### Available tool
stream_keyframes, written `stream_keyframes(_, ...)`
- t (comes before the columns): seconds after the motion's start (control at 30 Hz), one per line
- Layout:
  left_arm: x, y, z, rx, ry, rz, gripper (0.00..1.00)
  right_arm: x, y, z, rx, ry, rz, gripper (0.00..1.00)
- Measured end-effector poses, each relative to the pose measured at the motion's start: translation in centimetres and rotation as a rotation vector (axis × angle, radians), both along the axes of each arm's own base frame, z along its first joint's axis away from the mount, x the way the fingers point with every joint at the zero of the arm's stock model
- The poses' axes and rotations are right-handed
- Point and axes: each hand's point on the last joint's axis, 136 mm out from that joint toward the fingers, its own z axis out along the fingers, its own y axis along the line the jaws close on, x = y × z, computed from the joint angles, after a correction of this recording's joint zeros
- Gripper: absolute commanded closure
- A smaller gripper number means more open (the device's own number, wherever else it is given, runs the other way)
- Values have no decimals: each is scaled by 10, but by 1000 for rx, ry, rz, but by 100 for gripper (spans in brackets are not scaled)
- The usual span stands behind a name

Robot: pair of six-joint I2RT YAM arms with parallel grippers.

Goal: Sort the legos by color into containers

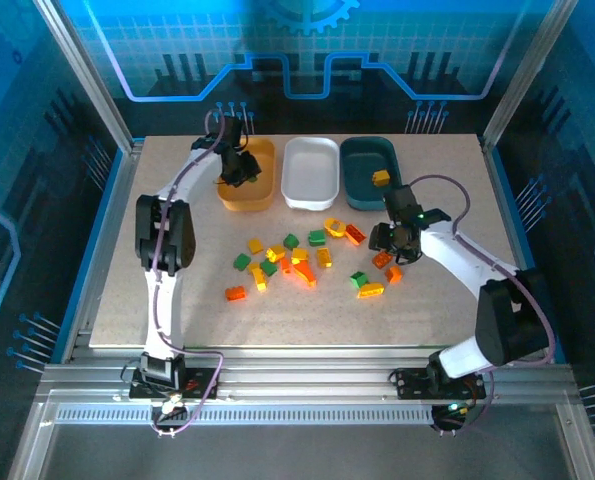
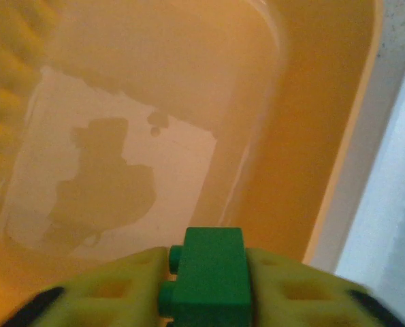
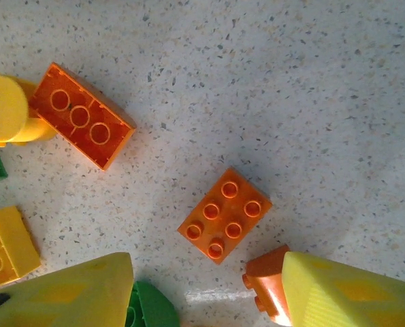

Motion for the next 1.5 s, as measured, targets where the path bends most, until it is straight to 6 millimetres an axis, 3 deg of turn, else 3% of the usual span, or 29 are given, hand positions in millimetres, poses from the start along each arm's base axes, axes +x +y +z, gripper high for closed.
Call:
stream_keyframes(0.03,1,0,-1,-4,6,-9,43,1,1,-3,-1,10,9,37)
stream_keyframes(0.13,1,0,6,-19,8,-32,37,10,6,-8,-11,26,39,36)
stream_keyframes(0.23,5,0,20,-50,-21,-46,33,20,11,-14,-37,40,84,35)
stream_keyframes(0.37,-4,-3,48,-99,-57,-67,29,34,25,-26,-90,66,167,35)
stream_keyframes(0.5,-50,-7,84,-159,-104,-96,20,42,34,-46,-146,114,235,35)
stream_keyframes(0.63,-118,-7,106,-210,-159,-112,14,39,40,-59,-177,157,288,34)
stream_keyframes(0.77,-175,-4,90,-237,-145,-105,14,45,44,-58,-196,167,329,33)
stream_keyframes(0.93,-211,-1,55,-247,-65,-88,13,64,46,-54,-232,142,356,34)
stream_keyframes(1.03,-216,0,59,-249,-78,-87,12,75,49,-58,-245,139,375,42)
stream_keyframes(1.23,-220,0,85,-254,-156,-97,10,81,53,-60,-243,137,401,69)
stream_keyframes(1.4,-225,1,90,-255,-174,-98,9,64,47,-55,-234,135,387,72)
stream_keyframes(1.5,-230,1,82,-259,-159,-91,9,46,42,-37,-227,118,374,72)
